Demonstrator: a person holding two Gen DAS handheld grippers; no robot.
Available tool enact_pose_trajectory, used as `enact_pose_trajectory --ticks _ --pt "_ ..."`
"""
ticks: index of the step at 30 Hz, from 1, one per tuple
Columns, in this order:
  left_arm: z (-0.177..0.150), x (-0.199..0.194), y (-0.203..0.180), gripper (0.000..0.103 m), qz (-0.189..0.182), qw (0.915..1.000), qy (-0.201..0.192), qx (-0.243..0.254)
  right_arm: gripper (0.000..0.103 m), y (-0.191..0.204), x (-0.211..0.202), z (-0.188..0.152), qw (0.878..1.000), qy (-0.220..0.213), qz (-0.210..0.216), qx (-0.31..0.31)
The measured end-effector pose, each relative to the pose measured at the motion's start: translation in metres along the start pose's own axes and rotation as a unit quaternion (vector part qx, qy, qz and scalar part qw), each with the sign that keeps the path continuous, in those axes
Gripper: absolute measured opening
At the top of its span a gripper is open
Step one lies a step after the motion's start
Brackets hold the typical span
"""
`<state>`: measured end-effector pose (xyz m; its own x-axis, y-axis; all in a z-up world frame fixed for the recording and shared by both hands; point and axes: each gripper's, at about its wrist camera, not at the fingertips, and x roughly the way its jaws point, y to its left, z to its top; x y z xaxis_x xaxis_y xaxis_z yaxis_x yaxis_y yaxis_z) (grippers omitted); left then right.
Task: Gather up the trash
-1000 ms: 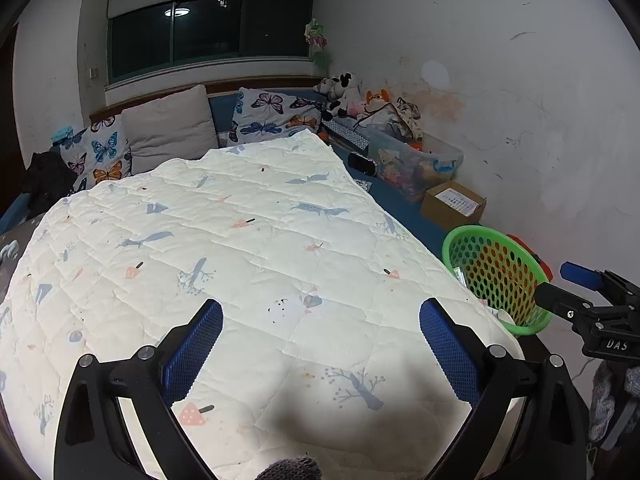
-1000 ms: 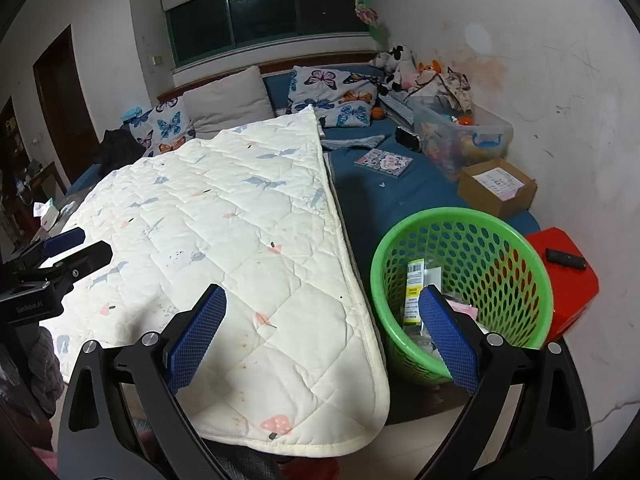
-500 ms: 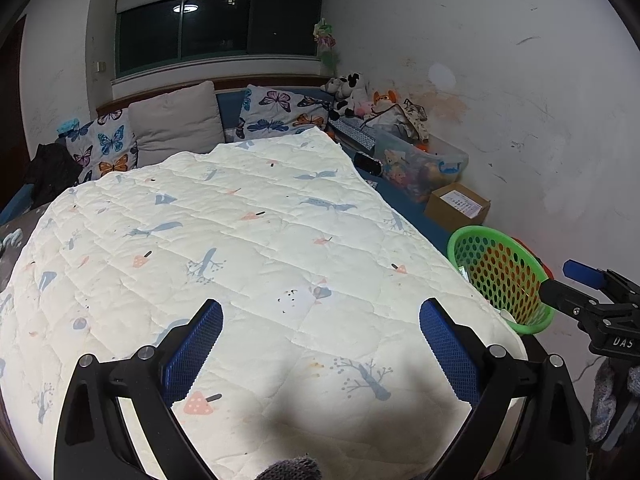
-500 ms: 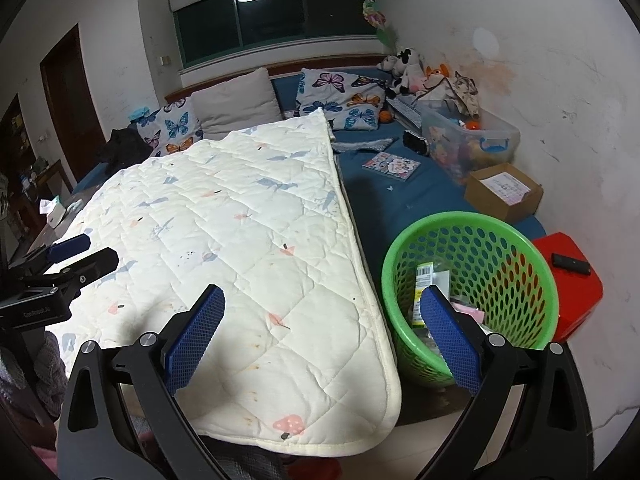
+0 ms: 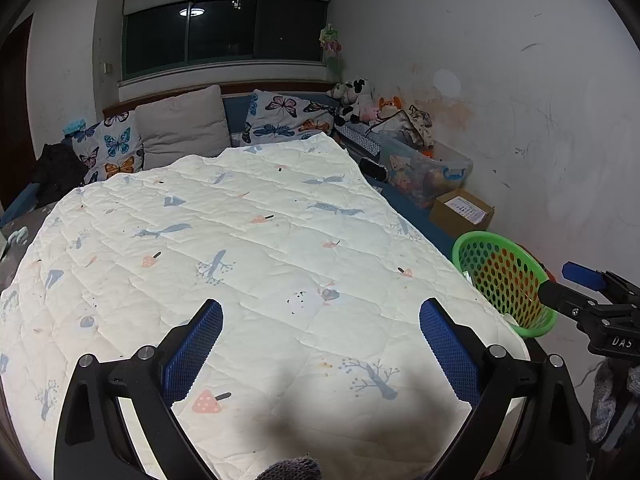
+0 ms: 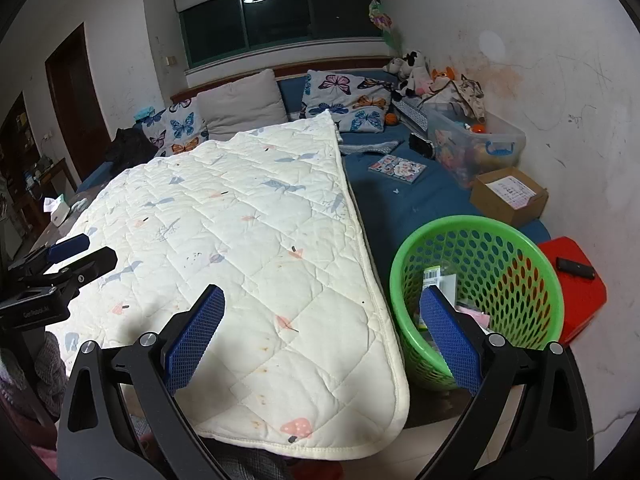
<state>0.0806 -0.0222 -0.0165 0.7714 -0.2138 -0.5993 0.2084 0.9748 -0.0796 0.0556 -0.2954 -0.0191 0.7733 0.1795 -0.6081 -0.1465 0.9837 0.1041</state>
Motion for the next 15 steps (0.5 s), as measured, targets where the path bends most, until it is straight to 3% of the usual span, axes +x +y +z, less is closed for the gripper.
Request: enact_pose_trajectory --ticks 15 --pt "0.0003 -0.0045 -0.0082 0.096 0.002 0.9999 -0.014 0.006 0.097 -0.0013 0.0004 -0.0018 1.0 -0.005 0.005 0.005"
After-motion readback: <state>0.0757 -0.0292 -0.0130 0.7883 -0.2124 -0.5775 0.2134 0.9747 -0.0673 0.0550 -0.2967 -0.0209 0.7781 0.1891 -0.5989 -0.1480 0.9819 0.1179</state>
